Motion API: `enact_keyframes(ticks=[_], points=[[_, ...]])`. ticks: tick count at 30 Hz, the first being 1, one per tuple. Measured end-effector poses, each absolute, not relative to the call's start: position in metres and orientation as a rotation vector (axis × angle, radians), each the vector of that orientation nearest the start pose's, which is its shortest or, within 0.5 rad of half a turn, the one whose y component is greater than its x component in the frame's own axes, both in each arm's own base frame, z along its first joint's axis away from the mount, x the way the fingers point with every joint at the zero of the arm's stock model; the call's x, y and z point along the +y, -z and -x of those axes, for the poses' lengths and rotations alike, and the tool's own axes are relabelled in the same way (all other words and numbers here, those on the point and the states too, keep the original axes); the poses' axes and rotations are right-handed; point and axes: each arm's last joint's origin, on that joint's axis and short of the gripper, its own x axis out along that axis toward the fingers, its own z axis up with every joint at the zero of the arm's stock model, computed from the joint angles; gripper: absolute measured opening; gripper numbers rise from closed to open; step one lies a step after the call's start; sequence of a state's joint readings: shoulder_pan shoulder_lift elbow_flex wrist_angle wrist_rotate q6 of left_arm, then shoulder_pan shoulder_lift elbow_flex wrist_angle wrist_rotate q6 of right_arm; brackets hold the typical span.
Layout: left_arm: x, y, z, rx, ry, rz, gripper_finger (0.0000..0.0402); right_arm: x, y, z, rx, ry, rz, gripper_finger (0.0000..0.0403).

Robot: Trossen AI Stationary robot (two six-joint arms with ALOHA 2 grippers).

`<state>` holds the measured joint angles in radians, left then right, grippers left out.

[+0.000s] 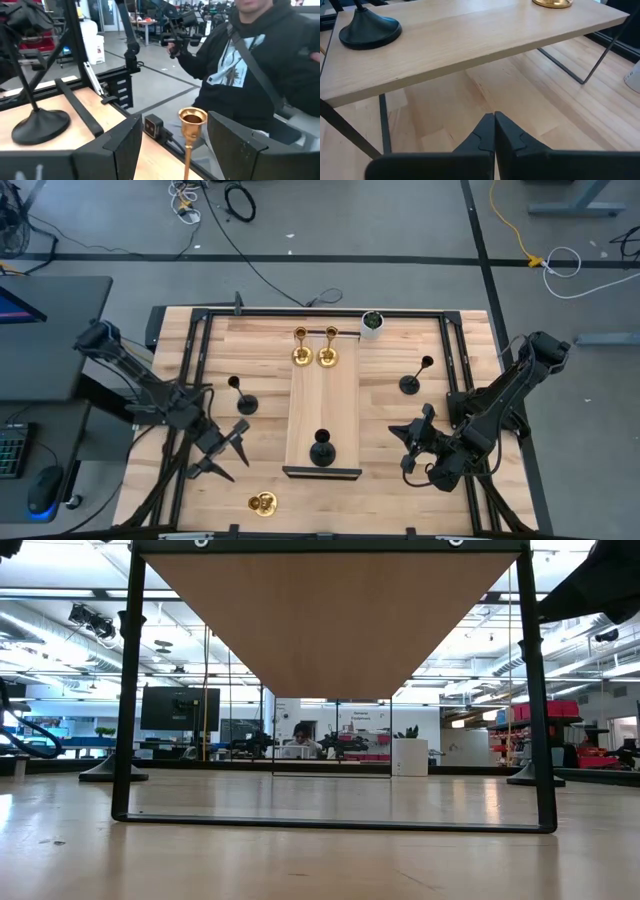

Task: Pick & Place candle stick holders
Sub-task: Put the golden candle holder aligned with the golden candle holder on the shelf

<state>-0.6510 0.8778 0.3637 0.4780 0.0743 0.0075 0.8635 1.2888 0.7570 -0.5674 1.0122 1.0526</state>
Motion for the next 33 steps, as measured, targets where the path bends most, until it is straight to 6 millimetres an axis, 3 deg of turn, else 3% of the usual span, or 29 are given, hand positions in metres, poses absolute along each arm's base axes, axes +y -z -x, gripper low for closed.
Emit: enact_keyframes(ticks=[12,22,33], points=[[-0.141,-0.208,-0.173,0.096,0.696,0.057,0.0224,0.157,-0.210,-0.166,0.513,0.396,-0.097,0.0000],[-0.168,-0.193,-0.169,0.093,0.786,0.089,0.0224,0.158,-0.209,-0.165,0.557,0.364,-0.115,0.0000],[-0.180,-0.173,-0.176,0.075,0.632,0.118,0.0224,0.158,-0.209,-0.166,0.553,0.364,-0.124,0.0000]])
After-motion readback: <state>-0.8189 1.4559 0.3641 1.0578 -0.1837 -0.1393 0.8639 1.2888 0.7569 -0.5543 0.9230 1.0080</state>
